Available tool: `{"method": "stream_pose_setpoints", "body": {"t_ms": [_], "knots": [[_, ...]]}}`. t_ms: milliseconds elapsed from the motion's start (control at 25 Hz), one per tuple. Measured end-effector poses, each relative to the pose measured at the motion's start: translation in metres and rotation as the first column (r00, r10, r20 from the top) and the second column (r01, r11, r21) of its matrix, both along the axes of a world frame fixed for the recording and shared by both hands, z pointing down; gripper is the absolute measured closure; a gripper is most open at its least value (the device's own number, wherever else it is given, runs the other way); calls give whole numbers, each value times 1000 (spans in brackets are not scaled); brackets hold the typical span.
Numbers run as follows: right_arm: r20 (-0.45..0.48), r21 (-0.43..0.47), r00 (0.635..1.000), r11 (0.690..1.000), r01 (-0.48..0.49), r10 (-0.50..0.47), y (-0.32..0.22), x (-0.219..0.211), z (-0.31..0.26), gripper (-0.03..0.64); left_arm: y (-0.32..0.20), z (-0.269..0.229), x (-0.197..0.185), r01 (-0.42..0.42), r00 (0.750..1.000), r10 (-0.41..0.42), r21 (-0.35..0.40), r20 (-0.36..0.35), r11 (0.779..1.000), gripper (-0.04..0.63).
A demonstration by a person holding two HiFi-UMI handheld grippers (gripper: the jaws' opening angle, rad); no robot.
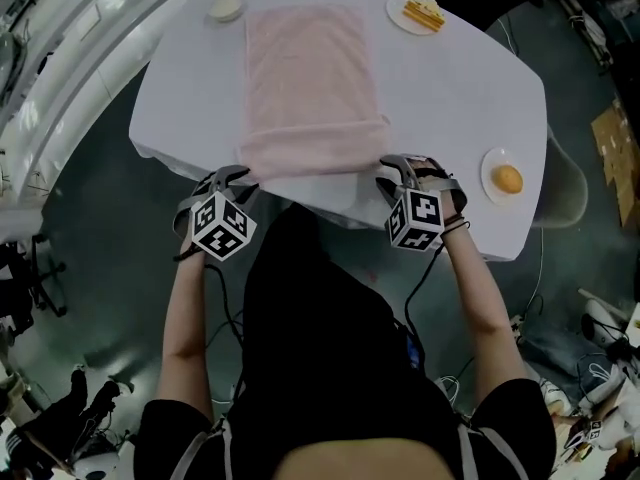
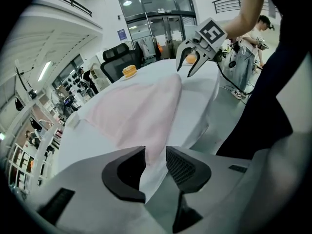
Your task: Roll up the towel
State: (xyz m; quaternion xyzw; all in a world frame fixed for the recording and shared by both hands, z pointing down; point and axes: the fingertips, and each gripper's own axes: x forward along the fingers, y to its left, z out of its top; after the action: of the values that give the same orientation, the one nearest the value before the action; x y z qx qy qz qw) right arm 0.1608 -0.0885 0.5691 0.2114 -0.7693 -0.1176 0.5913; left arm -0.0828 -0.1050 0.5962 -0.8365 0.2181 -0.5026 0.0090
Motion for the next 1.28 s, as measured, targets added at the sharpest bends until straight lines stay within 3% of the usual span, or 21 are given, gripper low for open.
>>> {"method": "stream_pose_setpoints", "body": {"t_ms": [360,440,520,560,640,720,1280], "knots": [[-61,-59,998,998,21,-25,-22,-2,30,445,-15,27,-4,-55,994,61,-64,92,996,460],[-67,-72,998,997,17,-22,-24,0,34,518,-15,30,-3,-69,992,77,-83,95,994,460],[-66,-75,998,997,17,-22,-25,1,35,543,-15,31,-3,-92,990,101,-94,100,991,460],[-65,-74,998,997,15,-20,-26,1,34,583,-16,30,-3,-102,988,112,-91,105,991,465],[-63,-72,998,997,15,-19,-27,1,32,591,-20,29,-4,-119,985,128,-76,119,990,540],[-58,-69,998,998,14,-18,-27,1,28,591,-21,25,-4,-129,983,137,-66,124,989,568],[-50,5,999,1000,11,-11,23,3,-6,595,26,-6,-6,-155,980,155,-10,123,988,577]]}}
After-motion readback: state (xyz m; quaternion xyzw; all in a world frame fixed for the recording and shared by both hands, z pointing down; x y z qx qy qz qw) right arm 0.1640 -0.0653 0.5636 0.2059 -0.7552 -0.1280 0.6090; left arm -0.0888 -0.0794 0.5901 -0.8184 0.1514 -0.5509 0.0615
